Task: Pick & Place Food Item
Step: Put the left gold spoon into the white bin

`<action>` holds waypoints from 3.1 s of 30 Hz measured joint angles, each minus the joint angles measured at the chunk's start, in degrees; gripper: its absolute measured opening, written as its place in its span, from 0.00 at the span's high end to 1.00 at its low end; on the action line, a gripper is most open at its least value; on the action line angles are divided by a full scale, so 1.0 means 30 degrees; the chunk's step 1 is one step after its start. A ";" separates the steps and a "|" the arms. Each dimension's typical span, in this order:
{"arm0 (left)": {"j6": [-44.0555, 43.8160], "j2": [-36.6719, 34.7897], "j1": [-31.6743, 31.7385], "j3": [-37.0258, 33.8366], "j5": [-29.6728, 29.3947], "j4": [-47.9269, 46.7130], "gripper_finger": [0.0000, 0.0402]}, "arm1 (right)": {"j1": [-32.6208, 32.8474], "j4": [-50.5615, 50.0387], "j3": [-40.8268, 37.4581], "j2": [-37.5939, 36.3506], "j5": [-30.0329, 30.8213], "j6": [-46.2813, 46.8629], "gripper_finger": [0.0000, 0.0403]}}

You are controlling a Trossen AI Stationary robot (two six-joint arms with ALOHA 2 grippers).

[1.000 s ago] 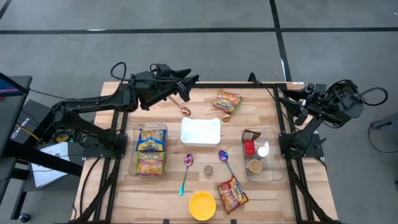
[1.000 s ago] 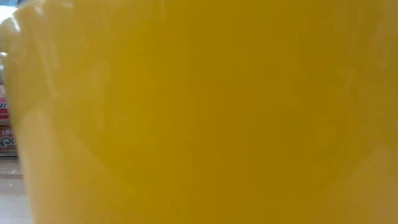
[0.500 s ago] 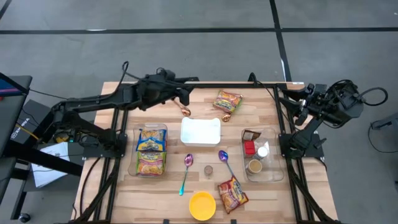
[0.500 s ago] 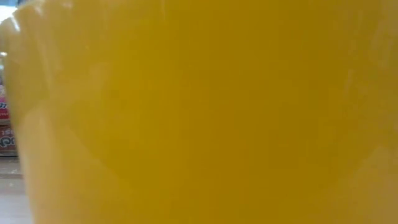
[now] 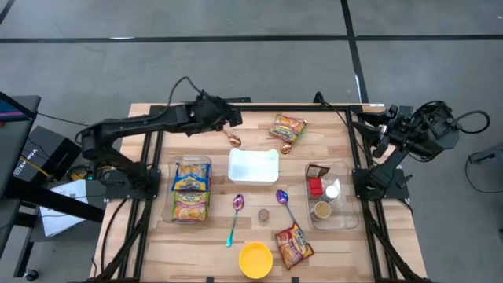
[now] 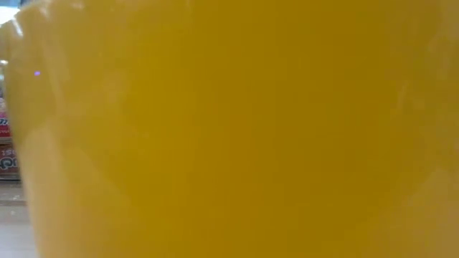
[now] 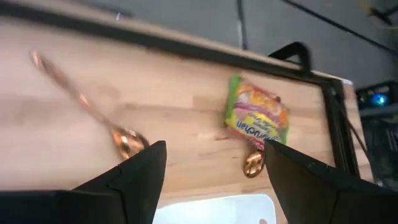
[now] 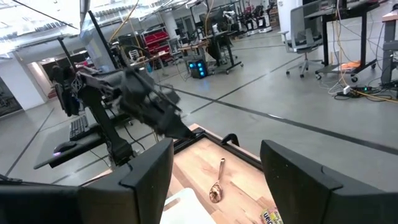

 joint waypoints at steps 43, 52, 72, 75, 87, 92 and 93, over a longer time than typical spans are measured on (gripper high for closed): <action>-0.8676 0.8928 0.2895 -0.0695 0.2790 0.1114 0.56 | -0.0002 -0.0168 0.0000 0.0002 0.0051 0.0342 0.42; -0.8734 0.8752 0.2858 -0.2579 0.2874 0.3640 0.65 | -0.0002 -0.0212 0.0000 0.0002 0.0051 0.0342 0.42; -0.5433 0.8028 0.2766 -0.2863 0.1170 0.5214 0.96 | -0.0002 -0.0211 0.0000 0.0002 0.0051 0.0350 0.42; -0.3448 0.7804 0.2649 -0.2856 0.0819 0.5966 0.97 | -0.0002 -0.0211 0.0000 0.0002 0.0046 0.0352 0.42; 0.8762 0.4685 0.2763 -0.2836 0.0074 0.8990 0.98 | -0.0002 -0.0627 0.0000 -0.0005 0.0051 0.0401 0.42; 1.7591 0.2840 0.2072 -0.2805 0.3464 1.1275 0.98 | -0.0002 -0.0743 0.0000 -0.0005 0.0051 0.0395 0.42; 1.8939 0.2493 0.1833 -0.2805 0.3984 1.1378 0.98 | -0.0002 -0.0760 0.0000 -0.0005 0.0051 0.0393 0.42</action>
